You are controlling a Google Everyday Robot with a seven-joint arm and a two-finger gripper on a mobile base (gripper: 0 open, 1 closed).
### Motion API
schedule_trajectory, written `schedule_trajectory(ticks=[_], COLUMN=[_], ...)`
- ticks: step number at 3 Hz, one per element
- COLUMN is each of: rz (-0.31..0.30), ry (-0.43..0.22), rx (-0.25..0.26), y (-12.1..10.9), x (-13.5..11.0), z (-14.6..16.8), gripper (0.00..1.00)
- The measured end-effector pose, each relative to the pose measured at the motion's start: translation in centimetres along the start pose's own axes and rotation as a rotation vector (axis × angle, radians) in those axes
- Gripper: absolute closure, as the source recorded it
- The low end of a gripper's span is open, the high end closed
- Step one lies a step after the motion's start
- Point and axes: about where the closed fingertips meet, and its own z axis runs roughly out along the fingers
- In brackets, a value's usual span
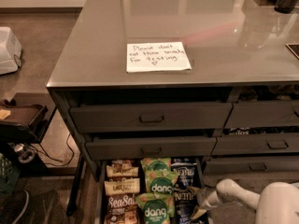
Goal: Pick blue chip bag from bottom drawer and place on counter
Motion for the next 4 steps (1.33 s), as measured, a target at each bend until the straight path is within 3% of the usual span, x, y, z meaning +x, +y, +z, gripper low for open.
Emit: schedule_trajectory(ticks=[2, 3, 4], rz=[0.000, 0.000, 0.008], ry=[0.000, 0.000, -0.008], rx=[0.000, 0.000, -0.006], y=[-0.2, -0.2, 0.3], x=[-0.7, -0.9, -3.2], z=[-1.2, -1.5, -4.8], gripper=[0.89, 1.00, 1.00])
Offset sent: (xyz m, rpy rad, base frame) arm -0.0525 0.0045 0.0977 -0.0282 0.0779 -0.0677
